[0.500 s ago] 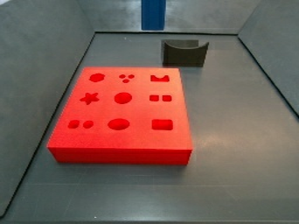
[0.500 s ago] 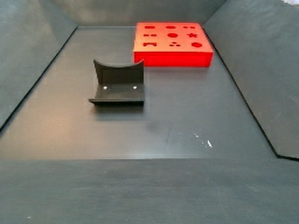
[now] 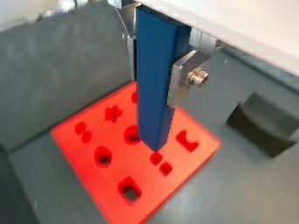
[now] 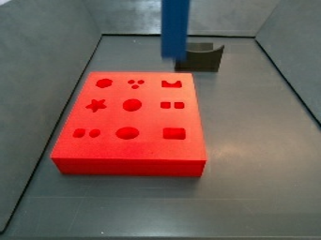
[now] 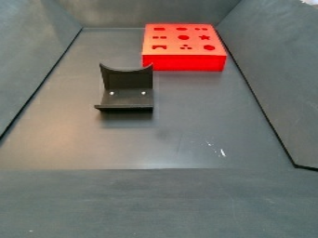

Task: Insert the rectangle object.

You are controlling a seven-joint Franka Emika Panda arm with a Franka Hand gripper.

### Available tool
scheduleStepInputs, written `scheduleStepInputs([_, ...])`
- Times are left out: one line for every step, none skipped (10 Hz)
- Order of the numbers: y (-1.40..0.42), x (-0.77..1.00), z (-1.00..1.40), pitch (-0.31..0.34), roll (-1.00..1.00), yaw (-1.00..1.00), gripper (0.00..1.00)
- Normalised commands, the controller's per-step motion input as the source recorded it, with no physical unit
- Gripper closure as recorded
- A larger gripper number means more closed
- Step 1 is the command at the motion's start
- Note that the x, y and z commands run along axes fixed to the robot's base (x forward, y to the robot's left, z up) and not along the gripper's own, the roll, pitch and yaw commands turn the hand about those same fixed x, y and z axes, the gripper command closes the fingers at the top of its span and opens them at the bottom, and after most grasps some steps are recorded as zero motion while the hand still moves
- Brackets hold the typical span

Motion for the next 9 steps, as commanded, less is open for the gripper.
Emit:
scheduleStepInputs([-0.65, 0.56, -0.97, -0.113, 0.01, 0.14, 1.0])
scheduleStepInputs([-0.28, -0.01, -0.39, -0.301, 0.0, 0.15, 1.0])
scheduleStepInputs([0.0, 0.0, 0.0, -0.013, 0.0, 0.0, 1.0])
scheduleStepInputs([-0.15, 0.0, -0.59, -0.084, 0.2, 0.0, 1.0])
scheduleStepInputs([-0.31, 0.02, -0.8, -0.084, 0.25, 0.0, 1.0])
scheduleStepInputs([-0.35, 0.0, -0.81, -0.133, 0.22, 0.0, 1.0])
scheduleStepInputs([-0.11, 0.0, -0.26, -0.111, 0.03, 0.0, 1.0])
scheduleStepInputs([0.0, 0.0, -0.02, 0.0, 0.01, 0.0, 1.0])
scheduleStepInputs([-0.09, 0.0, -0.57, -0.134, 0.17, 0.0, 1.0])
